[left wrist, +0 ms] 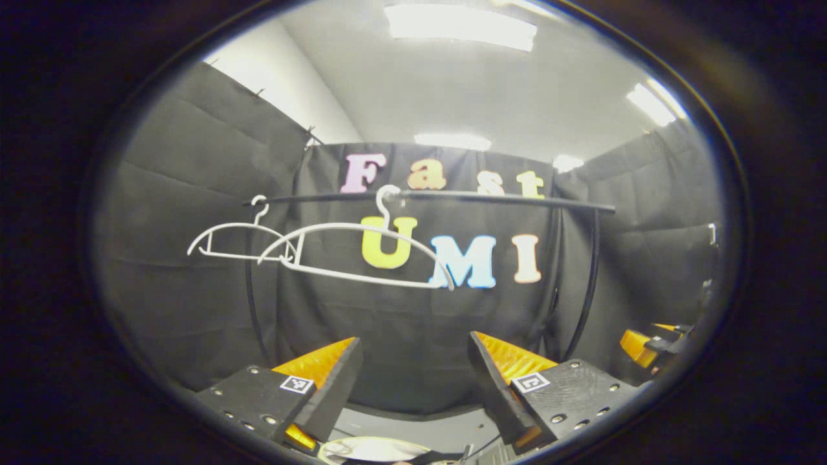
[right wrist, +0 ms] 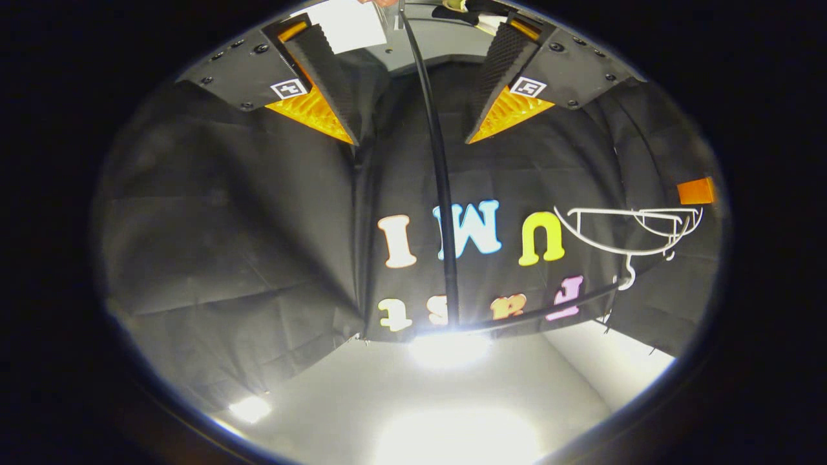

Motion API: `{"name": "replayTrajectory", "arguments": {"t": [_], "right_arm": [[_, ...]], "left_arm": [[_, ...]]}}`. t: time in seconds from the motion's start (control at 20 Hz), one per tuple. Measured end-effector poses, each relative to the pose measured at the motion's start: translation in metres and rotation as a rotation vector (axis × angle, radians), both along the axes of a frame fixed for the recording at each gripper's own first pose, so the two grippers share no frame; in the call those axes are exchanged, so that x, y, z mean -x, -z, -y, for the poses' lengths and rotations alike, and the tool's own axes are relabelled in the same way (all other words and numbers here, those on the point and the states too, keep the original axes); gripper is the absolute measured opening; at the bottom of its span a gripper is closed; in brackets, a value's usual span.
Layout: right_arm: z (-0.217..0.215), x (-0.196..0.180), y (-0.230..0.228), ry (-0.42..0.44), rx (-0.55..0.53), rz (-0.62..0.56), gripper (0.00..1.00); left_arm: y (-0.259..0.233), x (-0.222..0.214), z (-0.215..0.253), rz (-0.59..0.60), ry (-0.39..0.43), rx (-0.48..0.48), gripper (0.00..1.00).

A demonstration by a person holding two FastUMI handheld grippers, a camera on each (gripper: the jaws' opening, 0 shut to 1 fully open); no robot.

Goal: Grasp the clothes on the hanger with both hands and then place them into the laundry hamper below.

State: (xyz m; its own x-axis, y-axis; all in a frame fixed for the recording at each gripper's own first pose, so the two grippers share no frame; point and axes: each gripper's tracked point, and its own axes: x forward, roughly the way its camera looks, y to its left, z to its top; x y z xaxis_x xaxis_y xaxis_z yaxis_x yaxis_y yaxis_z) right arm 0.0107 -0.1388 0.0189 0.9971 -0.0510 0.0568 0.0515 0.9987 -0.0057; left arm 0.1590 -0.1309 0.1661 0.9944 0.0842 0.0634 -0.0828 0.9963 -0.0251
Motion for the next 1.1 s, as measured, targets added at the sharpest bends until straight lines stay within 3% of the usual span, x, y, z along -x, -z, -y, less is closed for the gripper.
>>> {"name": "replayTrajectory", "arguments": {"t": [0.15,0.35,0.6,0.9,1.1], "right_arm": [[0.008,0.014,-0.015,-0.002,-0.058,0.058,1.0],[0.016,0.035,-0.018,0.03,-0.026,0.107,0.98],[0.019,0.043,0.002,0.076,0.039,0.061,0.98],[0.006,0.04,0.001,0.097,0.046,0.05,0.98],[-0.011,0.037,0.0,0.097,0.048,0.052,0.98]], "left_arm": [[-0.008,0.017,-0.001,0.029,-0.04,0.037,0.94],[-0.002,0.031,-0.014,-0.021,-0.033,0.103,0.94],[0.012,0.032,-0.044,-0.053,-0.079,0.037,0.94],[0.028,0.014,-0.044,-0.079,-0.035,0.053,0.95],[0.03,-0.007,-0.06,-0.081,-0.04,0.012,0.95]]}}
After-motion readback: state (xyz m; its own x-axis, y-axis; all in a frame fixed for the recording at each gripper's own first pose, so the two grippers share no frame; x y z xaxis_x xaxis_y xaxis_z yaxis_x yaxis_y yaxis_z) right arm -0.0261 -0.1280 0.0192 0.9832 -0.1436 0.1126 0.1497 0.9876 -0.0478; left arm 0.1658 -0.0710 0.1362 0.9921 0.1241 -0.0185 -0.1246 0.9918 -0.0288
